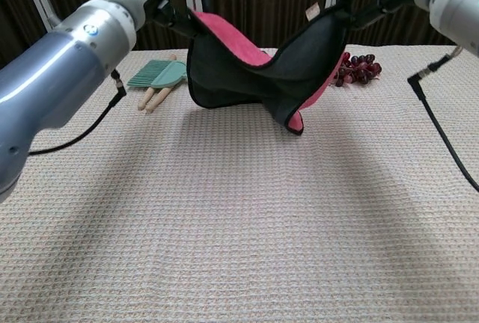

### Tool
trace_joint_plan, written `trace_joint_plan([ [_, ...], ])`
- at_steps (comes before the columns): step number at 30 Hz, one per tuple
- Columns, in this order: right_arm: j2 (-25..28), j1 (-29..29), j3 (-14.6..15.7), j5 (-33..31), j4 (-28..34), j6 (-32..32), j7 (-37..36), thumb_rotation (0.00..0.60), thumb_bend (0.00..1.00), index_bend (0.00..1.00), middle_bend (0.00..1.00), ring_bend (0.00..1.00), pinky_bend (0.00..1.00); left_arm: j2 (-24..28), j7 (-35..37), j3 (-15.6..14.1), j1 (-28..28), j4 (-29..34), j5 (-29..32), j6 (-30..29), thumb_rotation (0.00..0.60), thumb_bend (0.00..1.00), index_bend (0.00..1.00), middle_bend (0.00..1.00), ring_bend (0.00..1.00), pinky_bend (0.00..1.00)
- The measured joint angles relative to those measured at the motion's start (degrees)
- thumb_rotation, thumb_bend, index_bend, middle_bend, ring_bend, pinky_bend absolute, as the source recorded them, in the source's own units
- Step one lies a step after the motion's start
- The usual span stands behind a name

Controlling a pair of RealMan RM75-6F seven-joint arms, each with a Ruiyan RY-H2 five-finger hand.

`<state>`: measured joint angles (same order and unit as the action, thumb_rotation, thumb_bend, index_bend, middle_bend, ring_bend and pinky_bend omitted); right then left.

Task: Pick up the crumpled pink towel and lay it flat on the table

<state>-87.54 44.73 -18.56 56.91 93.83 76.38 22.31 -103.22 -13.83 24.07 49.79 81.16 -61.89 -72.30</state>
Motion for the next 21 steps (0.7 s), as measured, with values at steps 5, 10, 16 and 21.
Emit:
trace_joint_plan([
  [5,-0.3,-3.0,3.3,1.5,4.7,2.2,0.5,0.6,0.47,0.61,0.2,0.08,0.0,2.3,0.3,-6.7,-6.7,8.6,-1.3,-3.6,0.6,0.44,0.59,0.05,0.0,0.0],
  [10,-0.4,-5.6,6.5,4.2,7.9,4.6,1.4,0.6,0.47,0.61,0.2,0.08,0.0,4.1,1.2,-12.0,-11.4,13.1,-3.3,-6.2,0.6,0.44,0.59,0.05,0.0,0.0],
  [16,-0.2,-8.5,9.3,7.2,10.1,6.4,1.4,0.6,0.47,0.61,0.2,0.08,0.0,6.7,2.6,-15.4,-15.0,16.4,-6.8,-8.5,0.6,0.44,0.59,0.05,0.0,0.0],
  [21,-0.1,-10.5,10.9,9.5,11.4,7.7,1.2,0.6,0.47,0.61,0.2,0.08,0.0,8.7,3.4,-16.9,-16.9,18.6,-9.2,-9.6,0.6,0.44,0.59,0.05,0.0,0.0],
])
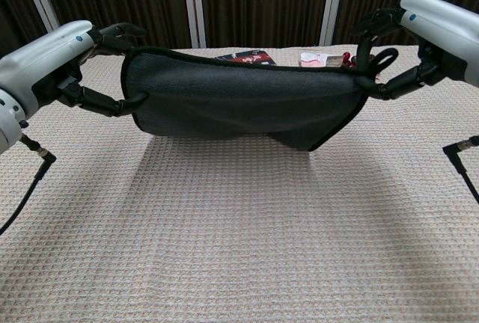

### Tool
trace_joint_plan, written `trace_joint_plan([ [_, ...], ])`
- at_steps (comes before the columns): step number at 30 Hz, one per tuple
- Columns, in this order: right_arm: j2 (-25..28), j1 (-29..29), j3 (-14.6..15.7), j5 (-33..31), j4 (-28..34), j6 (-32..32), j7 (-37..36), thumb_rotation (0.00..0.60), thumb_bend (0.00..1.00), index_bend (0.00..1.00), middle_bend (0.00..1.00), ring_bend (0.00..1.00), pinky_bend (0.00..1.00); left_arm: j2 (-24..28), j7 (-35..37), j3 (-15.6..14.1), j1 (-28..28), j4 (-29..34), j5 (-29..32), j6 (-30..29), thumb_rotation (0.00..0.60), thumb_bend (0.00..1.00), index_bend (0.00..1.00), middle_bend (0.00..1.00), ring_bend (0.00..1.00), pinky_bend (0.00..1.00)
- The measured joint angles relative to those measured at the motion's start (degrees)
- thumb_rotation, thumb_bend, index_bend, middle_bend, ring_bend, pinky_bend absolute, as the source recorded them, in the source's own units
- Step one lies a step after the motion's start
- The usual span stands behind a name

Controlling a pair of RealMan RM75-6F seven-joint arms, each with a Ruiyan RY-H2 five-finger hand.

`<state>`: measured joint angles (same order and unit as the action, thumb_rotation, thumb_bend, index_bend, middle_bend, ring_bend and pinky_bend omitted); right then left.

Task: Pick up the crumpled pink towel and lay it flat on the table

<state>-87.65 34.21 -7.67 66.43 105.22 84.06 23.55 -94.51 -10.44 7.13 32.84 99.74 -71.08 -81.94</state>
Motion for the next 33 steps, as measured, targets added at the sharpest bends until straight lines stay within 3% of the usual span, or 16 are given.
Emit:
trace_joint_plan([
  [18,-1.0,-7.2,6.9,5.7,-0.7,1.9,-3.0,0.6,0.47,0.61,0.2,0.08,0.0,0.8,0.8,-7.0,-5.7,0.4,-5.7,-0.7,0.6,0.44,0.59,0.05,0.0,0.0],
  [33,-1.8,-10.7,8.9,7.9,-3.0,-0.4,-4.3,0.6,0.47,0.61,0.2,0.08,0.0,-3.1,-0.5,-9.4,-8.3,-3.8,-7.3,1.9,0.6,0.44,0.59,0.05,0.0,0.0],
])
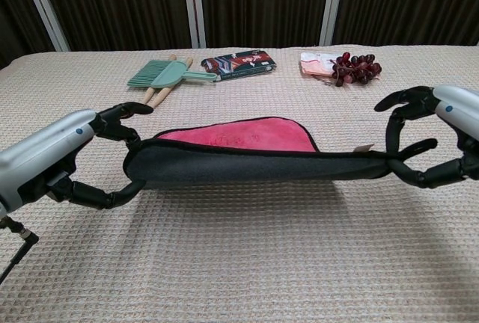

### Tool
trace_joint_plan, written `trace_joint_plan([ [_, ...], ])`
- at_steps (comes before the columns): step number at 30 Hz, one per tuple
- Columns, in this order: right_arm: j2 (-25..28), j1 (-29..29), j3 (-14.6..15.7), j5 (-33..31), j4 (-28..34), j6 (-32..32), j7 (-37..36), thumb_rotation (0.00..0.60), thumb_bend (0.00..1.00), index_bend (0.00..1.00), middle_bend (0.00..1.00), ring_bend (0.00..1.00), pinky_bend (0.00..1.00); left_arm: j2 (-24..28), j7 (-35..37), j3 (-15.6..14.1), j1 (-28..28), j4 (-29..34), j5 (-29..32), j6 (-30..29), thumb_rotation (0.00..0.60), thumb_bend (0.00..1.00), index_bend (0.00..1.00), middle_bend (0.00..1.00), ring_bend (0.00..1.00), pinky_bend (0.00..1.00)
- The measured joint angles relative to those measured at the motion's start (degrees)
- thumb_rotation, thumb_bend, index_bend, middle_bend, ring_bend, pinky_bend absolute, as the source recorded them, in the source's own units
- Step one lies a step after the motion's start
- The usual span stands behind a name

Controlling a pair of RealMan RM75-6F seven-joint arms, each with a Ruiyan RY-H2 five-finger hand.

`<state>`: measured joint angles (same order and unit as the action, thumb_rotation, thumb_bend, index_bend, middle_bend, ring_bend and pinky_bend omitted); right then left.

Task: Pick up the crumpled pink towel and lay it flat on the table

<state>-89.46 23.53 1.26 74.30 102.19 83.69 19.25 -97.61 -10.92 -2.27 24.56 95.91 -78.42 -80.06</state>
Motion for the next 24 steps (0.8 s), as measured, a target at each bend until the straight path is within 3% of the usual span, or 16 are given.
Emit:
trace_joint_plan([
  [19,-4.0,-1.3,-0.8,-1.1,-3.9,-5.2,0.6,0.6,0.47,0.61,0.2,0.08,0.0,-5.2,-0.5,1.2,-1.1,-4.4,0.9,4.4,0.6,0.42,0.56,0.05,0.0,0.0],
  [22,-4.0,-1.4,-0.9,-1.0,-3.9,-5.7,1.0,0.6,0.47,0.5,0.2,0.05,0.0,-5.7,-0.7,1.4,-1.0,-4.5,0.9,5.1,0.6,0.35,0.47,0.04,0.0,0.0],
  [24,-3.8,-1.4,-0.8,-1.1,-3.8,-6.1,1.5,0.6,0.47,0.35,0.17,0.02,0.0,-5.7,-0.9,1.4,-1.0,-4.4,0.9,5.5,0.6,0.27,0.36,0.02,0.0,0.0],
])
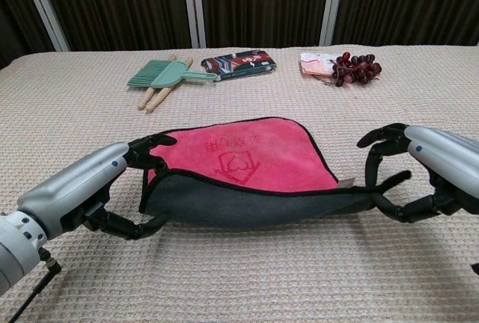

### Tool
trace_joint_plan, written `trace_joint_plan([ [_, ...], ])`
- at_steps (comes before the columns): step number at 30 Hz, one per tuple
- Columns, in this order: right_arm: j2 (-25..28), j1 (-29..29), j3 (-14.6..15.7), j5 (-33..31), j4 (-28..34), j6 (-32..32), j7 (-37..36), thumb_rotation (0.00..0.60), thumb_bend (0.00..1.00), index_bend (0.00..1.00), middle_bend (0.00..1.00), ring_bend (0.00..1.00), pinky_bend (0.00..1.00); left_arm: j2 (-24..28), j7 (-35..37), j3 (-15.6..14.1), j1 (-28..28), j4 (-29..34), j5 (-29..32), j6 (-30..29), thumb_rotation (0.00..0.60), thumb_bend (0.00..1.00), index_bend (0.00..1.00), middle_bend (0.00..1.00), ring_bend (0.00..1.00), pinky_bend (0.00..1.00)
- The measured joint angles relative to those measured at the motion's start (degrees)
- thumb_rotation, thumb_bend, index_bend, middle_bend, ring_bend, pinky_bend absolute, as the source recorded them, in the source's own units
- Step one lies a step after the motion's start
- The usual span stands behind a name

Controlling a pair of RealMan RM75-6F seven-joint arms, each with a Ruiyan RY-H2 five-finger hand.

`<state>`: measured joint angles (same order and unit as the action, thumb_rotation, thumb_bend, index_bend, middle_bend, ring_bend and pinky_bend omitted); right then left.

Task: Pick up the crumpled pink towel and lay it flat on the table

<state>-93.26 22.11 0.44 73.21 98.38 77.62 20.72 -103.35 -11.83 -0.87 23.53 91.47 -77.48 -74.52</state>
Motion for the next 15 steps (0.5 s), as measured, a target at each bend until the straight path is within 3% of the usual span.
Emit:
trace_joint_plan([
  [2,0.3,0.0,0.1,-0.1,0.3,-0.5,0.4,0.6,0.47,0.17,0.09,0.0,0.0,0.2,-0.3,-0.1,0.0,0.2,0.1,0.6,0.6,0.21,0.27,0.01,0.0,0.0],
  [5,0.9,-0.1,0.3,-0.4,1.1,-1.4,1.1,0.6,0.42,0.01,0.01,0.0,0.0,0.7,-0.5,-0.2,0.0,0.9,0.3,1.4,0.6,0.15,0.18,0.0,0.0,0.0],
  [15,3.2,-1.1,1.2,1.6,4.1,-0.7,3.3,0.6,0.37,0.0,0.0,0.0,0.0,4.5,-0.7,-0.6,-0.7,4.5,-0.7,1.4,0.6,0.12,0.13,0.0,0.0,0.0],
])
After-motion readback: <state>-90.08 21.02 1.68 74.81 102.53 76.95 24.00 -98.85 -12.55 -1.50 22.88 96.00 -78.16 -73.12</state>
